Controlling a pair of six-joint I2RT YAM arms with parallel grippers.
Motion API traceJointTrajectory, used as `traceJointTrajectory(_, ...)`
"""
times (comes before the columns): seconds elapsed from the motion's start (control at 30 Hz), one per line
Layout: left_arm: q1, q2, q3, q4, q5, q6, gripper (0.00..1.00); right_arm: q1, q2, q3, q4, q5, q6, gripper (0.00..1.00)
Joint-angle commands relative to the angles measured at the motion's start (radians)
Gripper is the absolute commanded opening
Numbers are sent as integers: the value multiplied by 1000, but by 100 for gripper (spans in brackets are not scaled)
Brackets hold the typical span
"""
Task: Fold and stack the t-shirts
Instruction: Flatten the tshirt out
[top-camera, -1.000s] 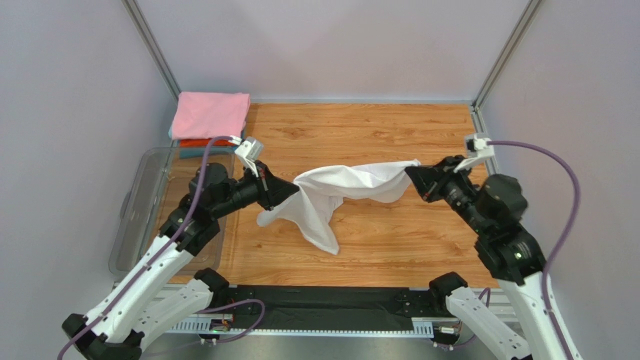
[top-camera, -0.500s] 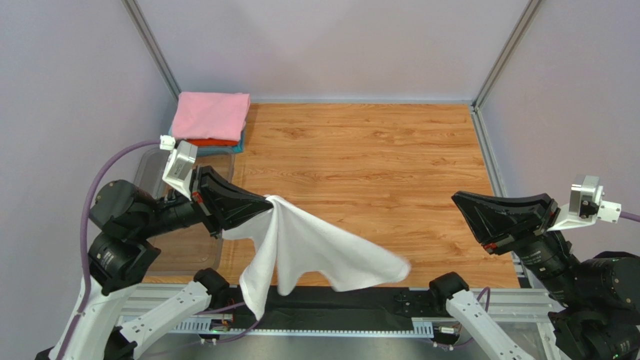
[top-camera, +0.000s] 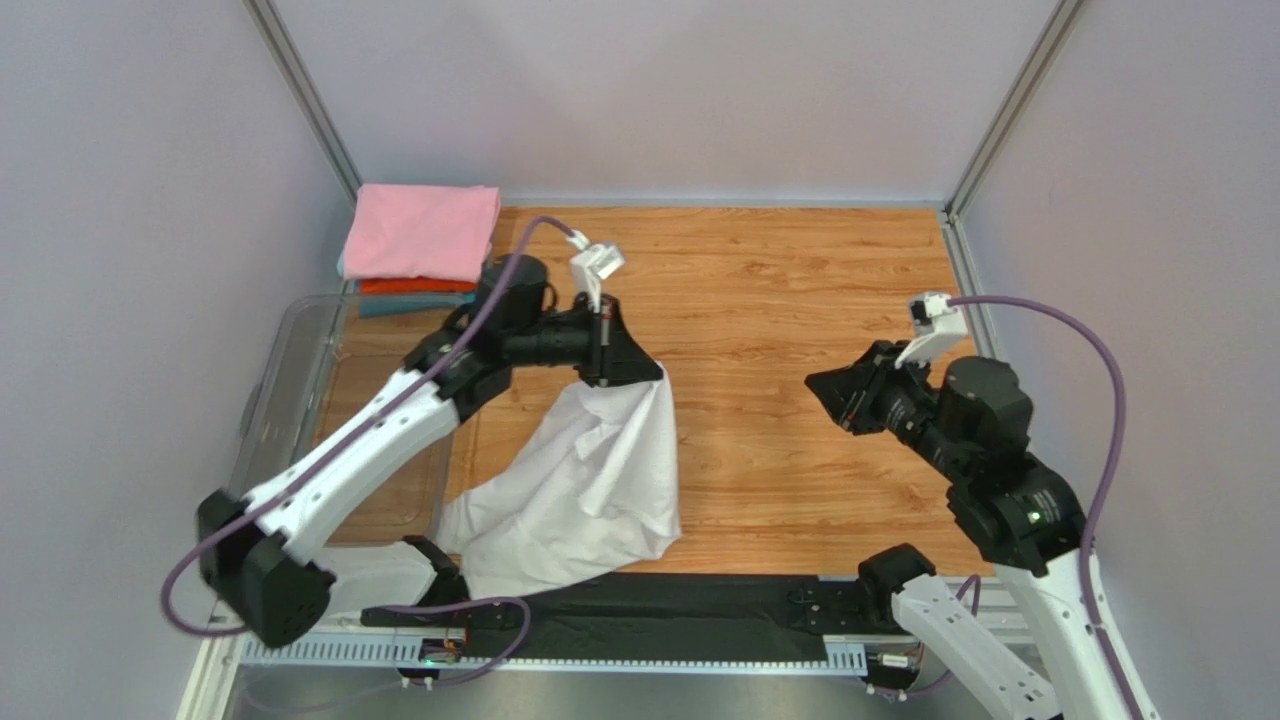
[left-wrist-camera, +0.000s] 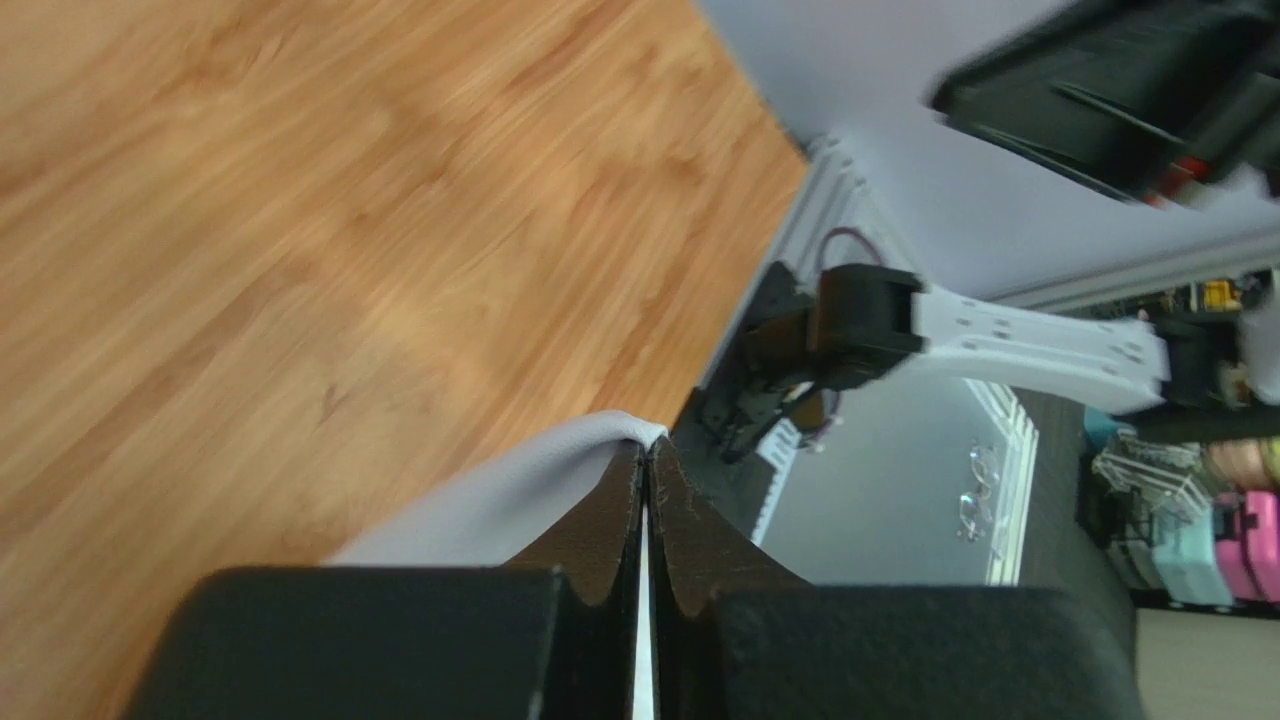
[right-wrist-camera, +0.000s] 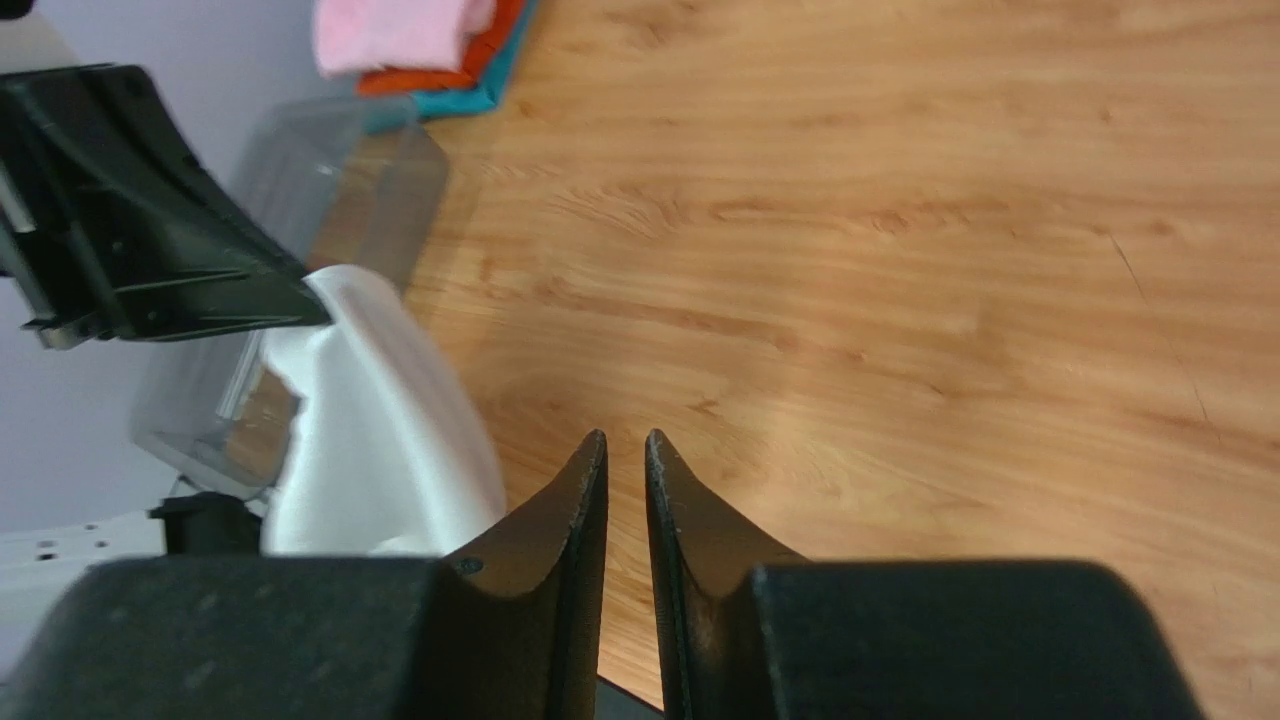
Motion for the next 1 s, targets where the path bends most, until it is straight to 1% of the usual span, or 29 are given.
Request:
traceJointTrajectory(0.0,-7,186,13,141,-60,-31,3,4,-4,-83,40,96,17,17)
traceJointTrajectory(0.03,-13,306,64,143,-71,-35,33,4,7,-100,45,116,20,18)
traceJointTrajectory(0.1,-22,424,142,92,-56,-34,77,1,24,-139,52,143,23,22)
traceJointTrajectory(0.13,-33,508,197,56,-41,-32,96,4,37,-149,52,144,23,27)
traceJointTrajectory(0.17,-38,533,208,55,-15,-32,100,4,42,-158,52,141,22,32)
traceJointTrajectory(0.2,-41,545,210,60,-17,-35,100,4,45,-167,54,136,19,40)
traceJointTrajectory(0.23,-42,541,199,60,-24,-34,100,4,45,-186,52,131,20,81)
traceJointTrajectory(0.27,-42,526,191,54,-56,-26,100,4,44,-195,55,131,17,100)
traceJointTrajectory(0.3,-42,506,184,35,-86,0,100,4,42,-204,54,136,16,100)
traceJointTrajectory(0.33,-44,448,169,-24,-126,17,100,4,39,-219,55,134,16,100)
traceJointTrajectory(0.37,-42,411,155,-53,-199,31,100,2,39,-227,55,127,13,100)
traceJointTrajectory(0.4,-44,369,127,-70,-232,47,100,4,33,-235,61,113,8,100)
traceJointTrajectory(0.43,-42,270,56,-90,-266,49,100,4,33,-244,69,76,12,100)
traceJointTrajectory(0.47,-42,215,9,-95,-343,48,100,4,31,-267,77,55,11,100)
traceJointTrajectory(0.5,-42,156,-38,-98,-382,32,100,5,33,-279,98,32,13,100)
traceJointTrajectory(0.53,-42,37,-143,-101,-422,22,100,5,36,-290,109,-9,19,100)
traceJointTrajectory(0.57,-42,-26,-198,-103,-503,3,100,11,37,-317,121,-31,25,100)
traceJointTrajectory(0.6,-42,-89,-253,-107,-539,-45,100,18,50,-330,144,-51,28,100)
traceJointTrajectory(0.63,-39,-207,-351,-127,-568,-69,100,43,54,-344,155,-66,42,100)
traceJointTrajectory(0.67,-39,-262,-393,-141,-591,-86,100,62,59,-356,167,-61,52,100)
traceJointTrajectory(0.7,-39,-313,-431,-165,-600,-127,100,86,67,-380,189,-47,57,100)
traceJointTrajectory(0.73,-39,-411,-500,-217,-605,-152,100,143,82,-391,205,-13,72,100)
traceJointTrajectory(0.77,-39,-454,-535,-238,-597,-178,100,177,96,-397,215,16,83,100)
traceJointTrajectory(0.8,-39,-537,-599,-262,-587,-220,100,245,129,-403,245,72,95,100)
traceJointTrajectory(0.9,-39,-635,-672,-313,-585,-303,100,349,212,-402,278,165,120,100)
traceJointTrajectory(0.93,-39,-687,-721,-331,-573,-325,100,402,287,-391,285,247,128,100)
traceJointTrajectory(0.97,-39,-709,-746,-330,-538,-359,100,422,324,-382,296,275,141,100)
